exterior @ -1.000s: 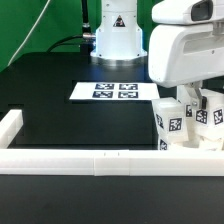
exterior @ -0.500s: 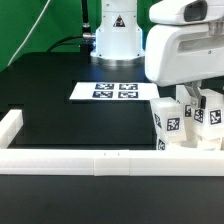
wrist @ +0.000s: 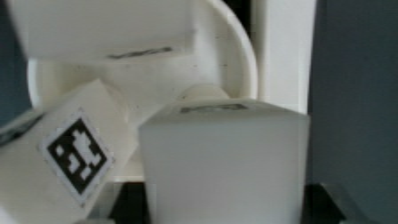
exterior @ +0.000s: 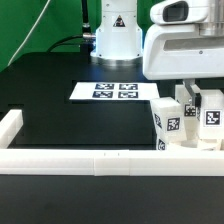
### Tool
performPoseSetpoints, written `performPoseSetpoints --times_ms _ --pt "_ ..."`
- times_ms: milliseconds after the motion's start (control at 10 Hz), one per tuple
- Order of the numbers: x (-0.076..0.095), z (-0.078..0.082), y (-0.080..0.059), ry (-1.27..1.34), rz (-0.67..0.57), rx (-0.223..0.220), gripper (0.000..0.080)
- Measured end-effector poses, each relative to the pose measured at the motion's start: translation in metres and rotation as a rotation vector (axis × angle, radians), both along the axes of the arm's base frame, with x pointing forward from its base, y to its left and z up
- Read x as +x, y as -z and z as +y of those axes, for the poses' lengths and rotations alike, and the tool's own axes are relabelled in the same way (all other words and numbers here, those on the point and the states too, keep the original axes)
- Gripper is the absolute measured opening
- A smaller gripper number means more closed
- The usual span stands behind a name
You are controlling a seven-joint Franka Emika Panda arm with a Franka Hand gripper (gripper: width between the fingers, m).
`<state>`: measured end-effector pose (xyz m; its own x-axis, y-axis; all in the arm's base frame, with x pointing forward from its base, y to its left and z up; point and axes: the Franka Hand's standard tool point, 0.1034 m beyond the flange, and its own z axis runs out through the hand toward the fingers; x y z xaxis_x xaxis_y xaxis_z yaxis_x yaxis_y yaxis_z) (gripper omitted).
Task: Assemble stool
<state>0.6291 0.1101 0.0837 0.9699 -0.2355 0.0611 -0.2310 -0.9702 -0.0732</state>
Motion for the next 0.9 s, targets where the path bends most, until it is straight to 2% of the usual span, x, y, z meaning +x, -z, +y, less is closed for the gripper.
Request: performPoseSetpoints --times_ms 400,900 --pt "0.0002 0.0059 0.0009 0.442 0.019 0.04 0.0338" --pt "0.0003 0.0059 0.0009 0.75 0.039 0.068 0.0338"
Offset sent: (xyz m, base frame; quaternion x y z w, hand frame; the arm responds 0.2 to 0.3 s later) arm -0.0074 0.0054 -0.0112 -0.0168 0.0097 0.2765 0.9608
